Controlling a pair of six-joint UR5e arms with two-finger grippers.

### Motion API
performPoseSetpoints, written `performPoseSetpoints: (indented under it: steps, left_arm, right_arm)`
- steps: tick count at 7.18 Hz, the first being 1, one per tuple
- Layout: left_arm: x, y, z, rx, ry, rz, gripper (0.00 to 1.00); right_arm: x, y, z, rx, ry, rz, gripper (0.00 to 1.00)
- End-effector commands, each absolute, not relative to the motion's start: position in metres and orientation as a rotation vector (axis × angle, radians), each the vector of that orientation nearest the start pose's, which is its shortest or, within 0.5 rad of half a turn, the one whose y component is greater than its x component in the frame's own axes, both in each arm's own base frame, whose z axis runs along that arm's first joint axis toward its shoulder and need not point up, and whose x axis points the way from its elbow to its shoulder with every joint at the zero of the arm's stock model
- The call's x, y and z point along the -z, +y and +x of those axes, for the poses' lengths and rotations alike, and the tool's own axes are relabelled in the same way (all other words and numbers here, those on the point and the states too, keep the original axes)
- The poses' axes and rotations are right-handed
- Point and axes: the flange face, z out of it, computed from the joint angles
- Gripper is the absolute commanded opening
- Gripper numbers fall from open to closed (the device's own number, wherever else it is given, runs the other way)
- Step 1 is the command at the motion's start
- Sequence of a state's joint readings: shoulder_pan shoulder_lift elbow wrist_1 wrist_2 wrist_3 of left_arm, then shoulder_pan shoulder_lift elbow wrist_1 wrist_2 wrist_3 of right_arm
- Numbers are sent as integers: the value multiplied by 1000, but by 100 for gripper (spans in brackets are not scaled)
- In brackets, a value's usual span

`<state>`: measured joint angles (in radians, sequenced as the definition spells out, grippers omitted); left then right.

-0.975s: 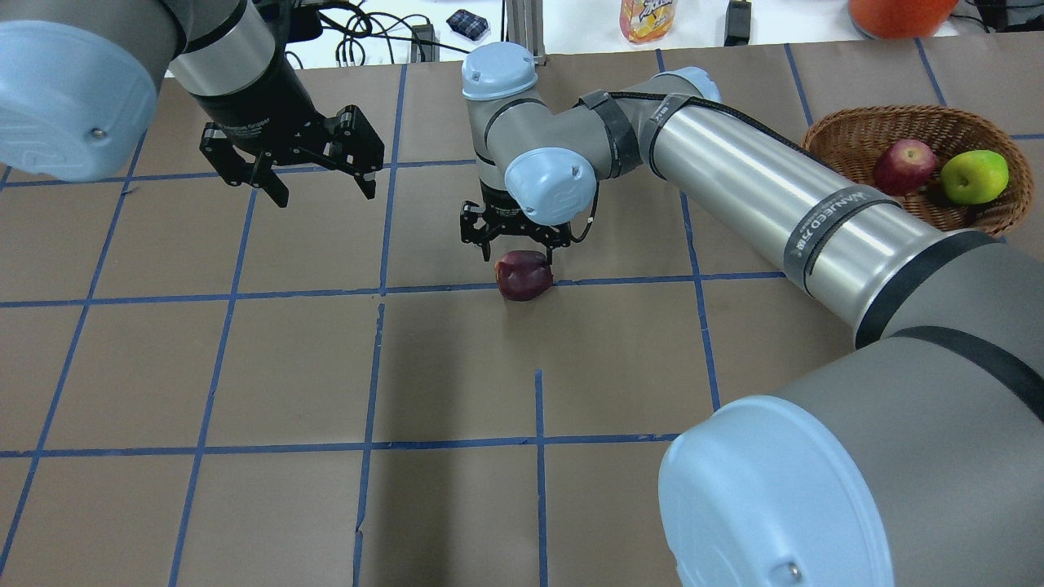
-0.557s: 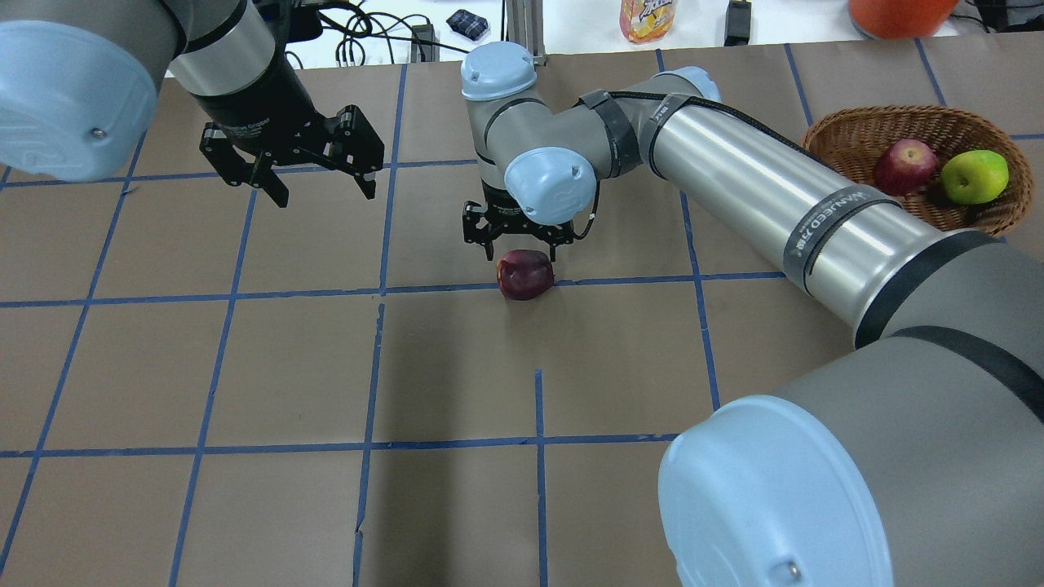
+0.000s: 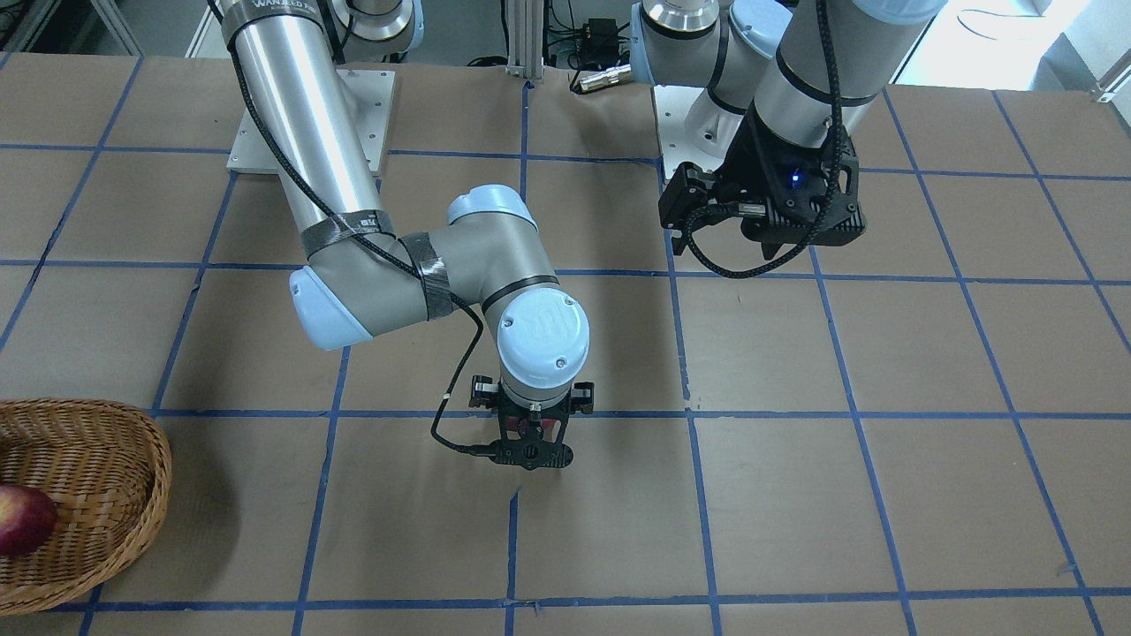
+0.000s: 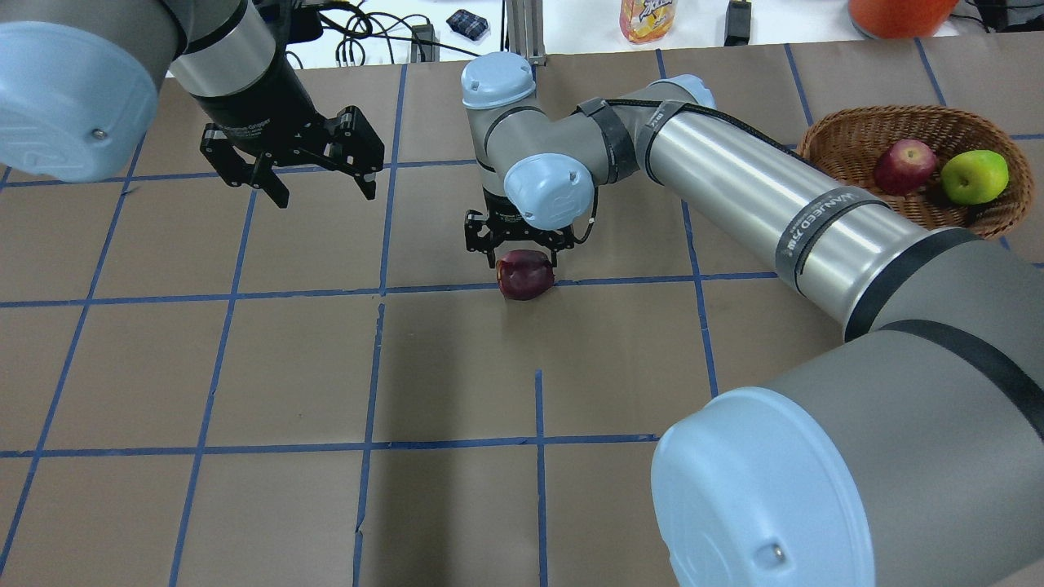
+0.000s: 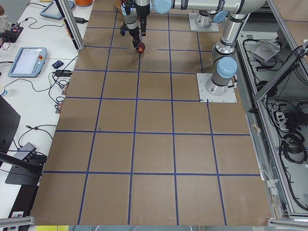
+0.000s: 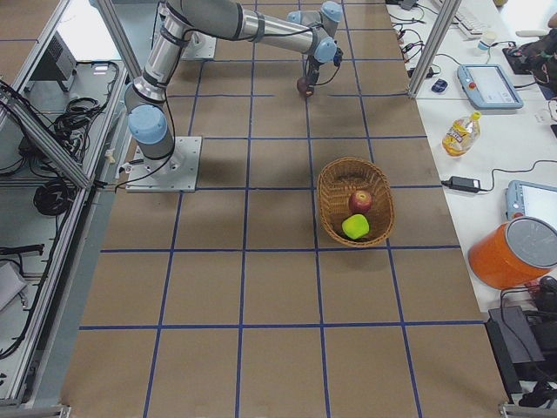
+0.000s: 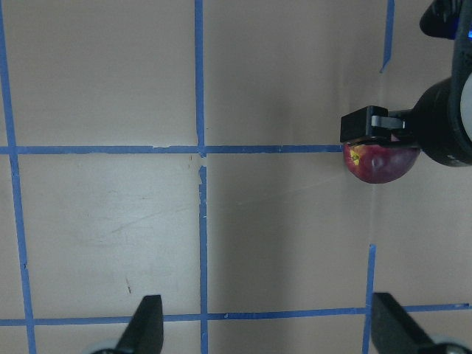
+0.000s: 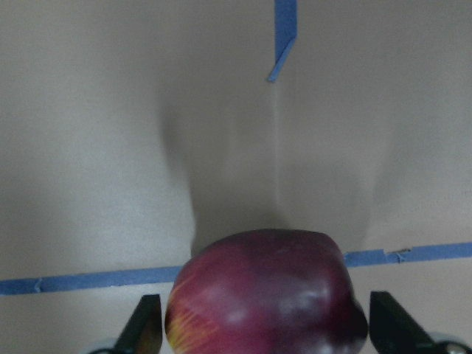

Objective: Put all apples into basket
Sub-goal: 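Lift the dark apple with the right gripper and carry it to the basket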

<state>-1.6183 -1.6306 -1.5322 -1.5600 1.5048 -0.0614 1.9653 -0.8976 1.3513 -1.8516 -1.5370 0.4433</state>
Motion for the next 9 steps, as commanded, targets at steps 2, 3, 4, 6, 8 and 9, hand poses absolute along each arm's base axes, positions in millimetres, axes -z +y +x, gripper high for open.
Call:
performPoseSetpoints:
  steps: [2, 3, 4, 6, 8, 9]
  left_arm:
    - [-478, -509, -164, -21, 3207, -23, 100]
    - [-478, -509, -164, -23, 3207, -23, 100]
    - [-478, -509, -164, -23, 3207, -23, 100]
    - [-478, -509, -164, -23, 3207, -23, 100]
    - [-477, -508, -164, -25, 3207, -23, 100]
    - [-476, -508, -165, -28, 3207, -20, 100]
  right_arm:
    - [-190, -587, 403, -310, 3175, 59, 94]
    - [-192, -589, 403, -304, 3169, 60, 25]
    - [-198, -589, 402, -293, 3165, 62, 0]
    - [-235, -603, 385, -216, 3145, 113, 0]
    - [-318, -630, 308, -99, 3113, 247, 0]
    - [-350, -646, 246, -61, 3105, 323, 0]
